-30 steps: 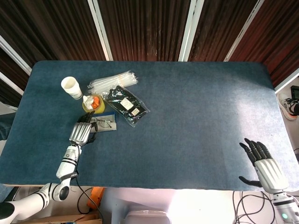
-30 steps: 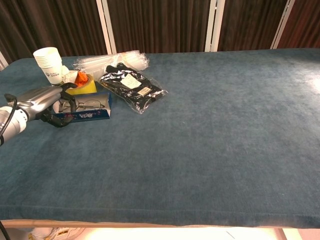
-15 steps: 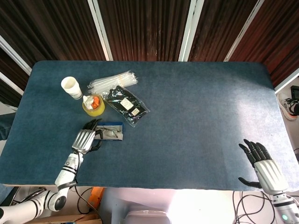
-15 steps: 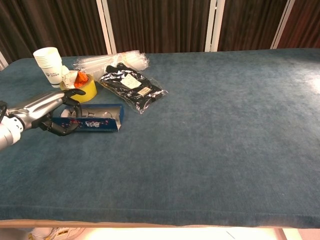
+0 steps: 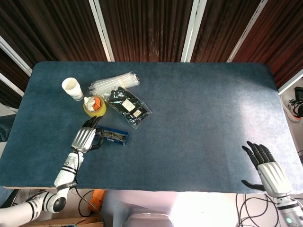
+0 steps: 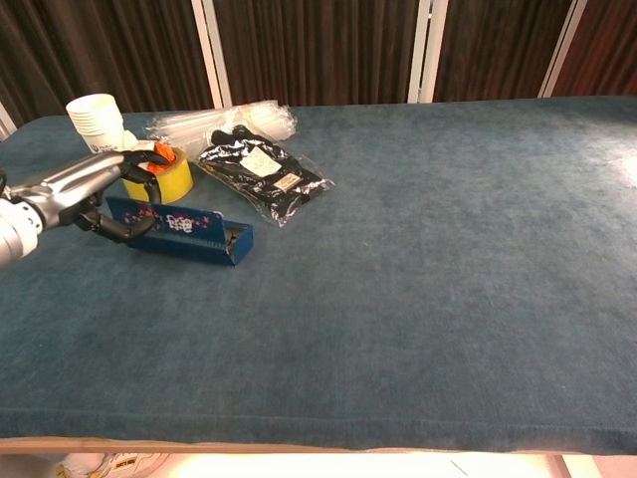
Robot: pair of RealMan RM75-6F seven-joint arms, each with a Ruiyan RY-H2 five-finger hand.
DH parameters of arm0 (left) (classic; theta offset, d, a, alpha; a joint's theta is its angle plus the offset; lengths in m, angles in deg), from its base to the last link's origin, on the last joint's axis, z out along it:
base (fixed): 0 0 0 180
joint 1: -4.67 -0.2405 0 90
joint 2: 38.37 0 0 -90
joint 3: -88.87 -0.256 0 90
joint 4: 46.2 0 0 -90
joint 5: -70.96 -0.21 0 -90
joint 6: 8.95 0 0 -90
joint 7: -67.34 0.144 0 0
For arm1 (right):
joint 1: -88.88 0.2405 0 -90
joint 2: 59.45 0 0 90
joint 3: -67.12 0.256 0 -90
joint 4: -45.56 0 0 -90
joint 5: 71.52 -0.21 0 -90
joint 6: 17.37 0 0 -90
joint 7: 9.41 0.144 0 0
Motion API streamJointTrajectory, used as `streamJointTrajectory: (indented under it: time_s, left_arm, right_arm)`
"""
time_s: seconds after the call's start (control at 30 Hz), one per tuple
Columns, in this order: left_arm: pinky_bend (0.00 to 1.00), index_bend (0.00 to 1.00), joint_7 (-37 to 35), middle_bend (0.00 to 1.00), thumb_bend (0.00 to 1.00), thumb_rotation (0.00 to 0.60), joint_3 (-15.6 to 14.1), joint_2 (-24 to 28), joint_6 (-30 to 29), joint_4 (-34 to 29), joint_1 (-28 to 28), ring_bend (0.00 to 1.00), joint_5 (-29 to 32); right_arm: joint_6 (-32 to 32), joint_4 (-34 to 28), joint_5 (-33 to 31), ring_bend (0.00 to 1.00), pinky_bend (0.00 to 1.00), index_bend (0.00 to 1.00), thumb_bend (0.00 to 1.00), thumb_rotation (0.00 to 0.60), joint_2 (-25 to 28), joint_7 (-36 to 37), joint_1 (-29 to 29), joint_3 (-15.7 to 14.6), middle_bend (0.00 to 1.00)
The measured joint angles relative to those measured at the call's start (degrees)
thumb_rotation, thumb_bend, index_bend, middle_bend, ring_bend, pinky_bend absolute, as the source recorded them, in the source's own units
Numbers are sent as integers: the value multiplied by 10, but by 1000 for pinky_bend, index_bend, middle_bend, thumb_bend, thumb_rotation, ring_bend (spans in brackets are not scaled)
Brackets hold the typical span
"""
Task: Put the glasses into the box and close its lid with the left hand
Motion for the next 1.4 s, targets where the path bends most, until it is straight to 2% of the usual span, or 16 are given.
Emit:
streamJointTrajectory:
  time_s: [0.5,0.6,0.7,0.87,1.0,1.2,1.33,1.4]
  left_arm:
    - [131,704,28,98,506,600,28,-39,51,70,40,1,55]
    - [131,605,26,97,505,600,28,-46,57,83,43,1,59]
    - [131,408,18,93,485,600,30,-56,59,99,46,3,61]
    - [131,267,-8,76,458,600,36,-75,58,130,50,5,59]
    - [131,227,-20,60,451,600,41,-86,57,152,54,5,58]
    - [132,224,-32,54,444,600,41,-89,52,163,52,4,51]
    - [128,201,-45,39,430,600,29,-69,28,127,37,1,27]
    - [119,183,-53,27,425,600,14,-44,6,89,21,0,3]
  right_arm:
    - [1,0,-1,0,0,0,118,600,1,0,0,-1,0]
    - [0,0,-2,0,0,0,118,600,2,1,-1,0,0]
    - [0,0,-4,0,0,0,118,600,2,1,-2,0,0]
    - [-1,1,-4,0,0,0,118,600,3,2,-2,0,0]
    - [-1,1,-4,0,0,0,119,600,3,3,-2,1,0]
    - [1,1,-7,0,0,0,118,600,2,0,-1,2,0]
    - [3,2,-6,0,0,0,119,600,1,-1,-1,2,0]
    - [4,2,-8,0,0,0,118,600,1,-3,0,2,0]
